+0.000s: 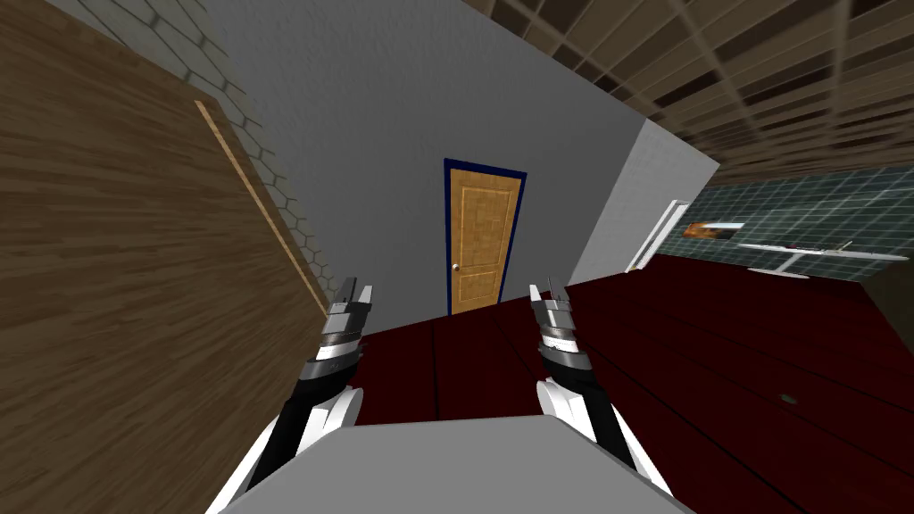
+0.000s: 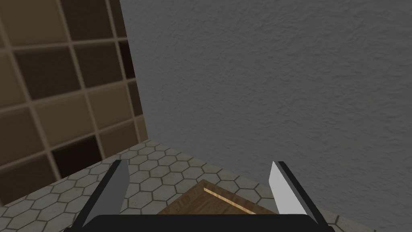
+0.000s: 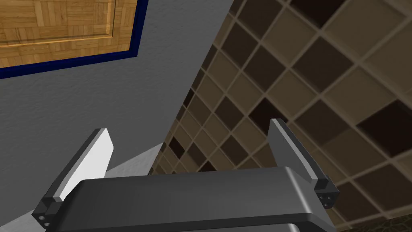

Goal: Pull the door open

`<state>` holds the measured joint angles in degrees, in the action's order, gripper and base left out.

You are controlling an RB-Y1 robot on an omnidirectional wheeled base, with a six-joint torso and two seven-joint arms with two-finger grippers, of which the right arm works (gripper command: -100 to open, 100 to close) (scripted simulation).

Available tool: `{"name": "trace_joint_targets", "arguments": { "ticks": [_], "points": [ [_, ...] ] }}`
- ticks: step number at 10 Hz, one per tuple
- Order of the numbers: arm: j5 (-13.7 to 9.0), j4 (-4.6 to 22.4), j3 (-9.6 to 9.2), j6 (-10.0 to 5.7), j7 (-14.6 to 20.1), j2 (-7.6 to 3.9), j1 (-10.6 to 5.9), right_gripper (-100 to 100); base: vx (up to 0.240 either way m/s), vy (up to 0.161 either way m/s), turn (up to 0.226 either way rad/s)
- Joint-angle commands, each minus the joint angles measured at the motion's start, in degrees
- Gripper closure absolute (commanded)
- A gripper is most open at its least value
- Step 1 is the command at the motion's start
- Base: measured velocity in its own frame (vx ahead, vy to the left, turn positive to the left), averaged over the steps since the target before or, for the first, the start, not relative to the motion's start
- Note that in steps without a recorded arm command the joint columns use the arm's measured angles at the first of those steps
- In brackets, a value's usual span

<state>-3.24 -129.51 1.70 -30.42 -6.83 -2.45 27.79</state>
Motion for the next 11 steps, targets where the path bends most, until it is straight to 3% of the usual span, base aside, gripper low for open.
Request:
{"name": "trace_joint_targets", "arguments": {
  "ticks": [1,11],
  "points": [
    [-1.8,1.9,-0.55,-0.84,1.6,-0.46,-0.39,-100,0.051,0.001,0.149],
    [-13.9,14.4,-4.24,-6.5,12.5,-2.85,-3.05,-100,0.126,-0.029,0.179]
  ]
}}
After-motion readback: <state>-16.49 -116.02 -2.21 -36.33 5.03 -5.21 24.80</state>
